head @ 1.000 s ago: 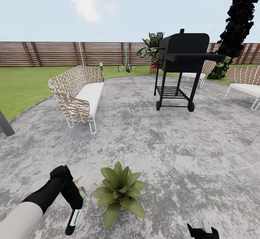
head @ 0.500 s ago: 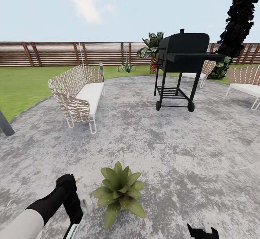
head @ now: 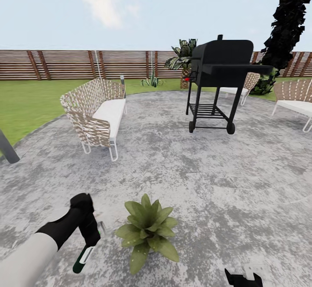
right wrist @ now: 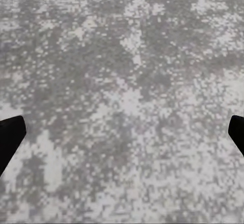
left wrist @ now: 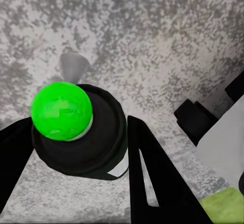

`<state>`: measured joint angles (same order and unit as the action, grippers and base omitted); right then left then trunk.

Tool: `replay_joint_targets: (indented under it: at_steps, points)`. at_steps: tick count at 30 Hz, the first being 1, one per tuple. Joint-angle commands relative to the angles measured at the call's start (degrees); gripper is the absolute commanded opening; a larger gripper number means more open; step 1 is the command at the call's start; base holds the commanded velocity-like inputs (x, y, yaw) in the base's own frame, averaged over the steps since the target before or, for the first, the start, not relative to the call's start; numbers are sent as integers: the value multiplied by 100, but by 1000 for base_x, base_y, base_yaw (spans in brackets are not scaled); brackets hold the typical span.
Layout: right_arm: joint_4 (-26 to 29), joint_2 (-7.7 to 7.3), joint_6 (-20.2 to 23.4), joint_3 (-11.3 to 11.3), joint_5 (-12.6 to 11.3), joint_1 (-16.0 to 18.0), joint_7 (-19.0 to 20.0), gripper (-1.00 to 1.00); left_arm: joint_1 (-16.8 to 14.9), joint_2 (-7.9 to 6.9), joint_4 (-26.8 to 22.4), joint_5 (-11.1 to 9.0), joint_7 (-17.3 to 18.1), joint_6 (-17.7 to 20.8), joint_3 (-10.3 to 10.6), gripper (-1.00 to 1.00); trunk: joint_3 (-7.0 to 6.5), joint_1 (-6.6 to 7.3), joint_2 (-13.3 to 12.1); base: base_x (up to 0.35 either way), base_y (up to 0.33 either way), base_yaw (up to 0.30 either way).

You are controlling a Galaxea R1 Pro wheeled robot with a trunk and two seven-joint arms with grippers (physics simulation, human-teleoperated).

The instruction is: Pick up the pesticide atomizer in the garden and spray insectifuge to fully cover both potted plants in the garden.

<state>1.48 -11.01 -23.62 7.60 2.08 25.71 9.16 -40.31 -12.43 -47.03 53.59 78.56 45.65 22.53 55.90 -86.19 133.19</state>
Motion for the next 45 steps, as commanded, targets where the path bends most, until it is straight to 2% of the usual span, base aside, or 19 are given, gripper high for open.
replay_joint_targets:
  at_steps: [1, 8, 10, 12, 16, 23, 26, 30, 31, 34, 36, 40, 45]
  points:
    - [-7, -3, -20, 49, 21, 5, 33, 100, -3, 1, -8, 41, 36, 58, 15, -100, 5, 1, 2, 0, 252, 0]
    - [-7, -4, -20, 49, 21, 5, 33, 100, 2, 18, -6, 50, 40, 58, 15, -100, 5, 1, 2, 0, 41, -143]
    - [-7, -6, -20, 49, 21, 5, 33, 100, 14, 74, 14, 52, 38, 58, 15, -100, 5, 1, 2, 0, 1, -293]
    - [-7, -6, -20, 49, 21, 5, 31, 100, 115, 138, 324, 81, 8, 46, 15, -100, 5, 1, 2, 0, 0, -298]
    - [-7, -4, -20, 49, 21, 5, 33, 100, 175, 145, 797, 130, -14, 41, 22, -100, 5, 1, 2, 0, 0, -179]
    - [-7, -30, -20, 48, 29, -20, 26, 100, 93, 179, 799, 143, 23, 46, 32, -100, 5, 1, 2, 7, 0, -13]
    - [-7, -32, -20, 49, 26, -37, 25, 100, 93, 313, 832, 143, 27, 49, 39, -100, 5, 1, 2, 143, 43, 0]
    - [-1, -18, -20, 49, 21, -39, 19, 100, 93, 344, 819, 147, 28, 49, 40, -100, 5, 1, 2, 289, 56, 0]
    - [1, -15, -20, 46, 21, -39, 17, 100, 95, 345, 818, 199, 28, 49, 41, -100, 5, 1, 2, 117, 12, 0]
    - [2, -8, -20, 41, 21, -39, 16, 100, 136, 346, 818, 624, 28, 49, 25, -100, 5, 1, 2, 39, 4, 0]
    - [2, -7, -20, 40, 21, -39, 16, 100, 143, 338, 827, 819, 29, 49, 18, -100, 5, 1, 2, 9, 1, 0]
    - [0, -6, -20, 40, 21, -39, 16, 100, 162, 322, 862, 907, 36, 42, -12, -100, 5, 1, 2, 2, 0, 0]
    - [-2, -6, -20, 40, 21, -39, 16, 100, 170, 268, 891, 870, 48, 33, -57, -100, 5, 1, 2, 0, 0, 0]
